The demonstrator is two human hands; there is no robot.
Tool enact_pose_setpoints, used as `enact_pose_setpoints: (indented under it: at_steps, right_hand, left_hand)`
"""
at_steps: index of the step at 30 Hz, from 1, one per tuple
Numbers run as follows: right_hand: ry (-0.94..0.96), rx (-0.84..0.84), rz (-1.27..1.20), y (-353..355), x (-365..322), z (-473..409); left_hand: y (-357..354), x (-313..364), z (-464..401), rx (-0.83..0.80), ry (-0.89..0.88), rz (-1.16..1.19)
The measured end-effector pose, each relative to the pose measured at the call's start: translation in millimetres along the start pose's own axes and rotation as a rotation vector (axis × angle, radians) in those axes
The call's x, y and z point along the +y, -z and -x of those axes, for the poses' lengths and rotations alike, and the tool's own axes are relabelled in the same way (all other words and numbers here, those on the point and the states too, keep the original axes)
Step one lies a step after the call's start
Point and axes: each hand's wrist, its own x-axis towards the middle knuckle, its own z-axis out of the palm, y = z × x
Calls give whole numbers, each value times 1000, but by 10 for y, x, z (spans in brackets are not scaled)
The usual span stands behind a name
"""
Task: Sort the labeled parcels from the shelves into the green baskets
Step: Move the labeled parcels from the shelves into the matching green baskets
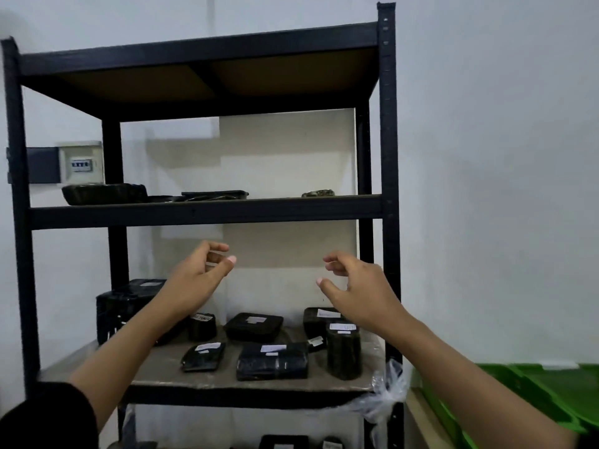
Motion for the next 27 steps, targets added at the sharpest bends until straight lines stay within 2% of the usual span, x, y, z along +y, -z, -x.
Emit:
enact_pose_setpoints:
  at_steps: [5, 10, 15, 18, 21, 24, 27]
  right_hand:
    - [14, 35, 64, -95, 51, -529]
    - [29, 165, 71, -35, 136, -1321]
    - [20, 237, 148, 59, 308, -2206]
    - [-75, 165, 290, 66, 425, -2633]
    - [-286, -47, 374, 45, 492, -2855]
    - [-342, -208, 299, 16, 501, -2904]
    - [-336, -163, 125, 34, 550, -2909]
  left_hand:
    - [8, -42, -507, 30, -76, -37]
    - [-100, 88, -1204, 111, -223, -157]
    - [-289, 163, -2034, 56, -290, -325]
    - [-402, 119, -2497, 25, -255, -405]
    - [-484, 18, -2829, -106, -140, -502]
    - [-518, -72, -2945, -262, -40, -532]
    - [-500, -102, -2961, -316, -47, -487]
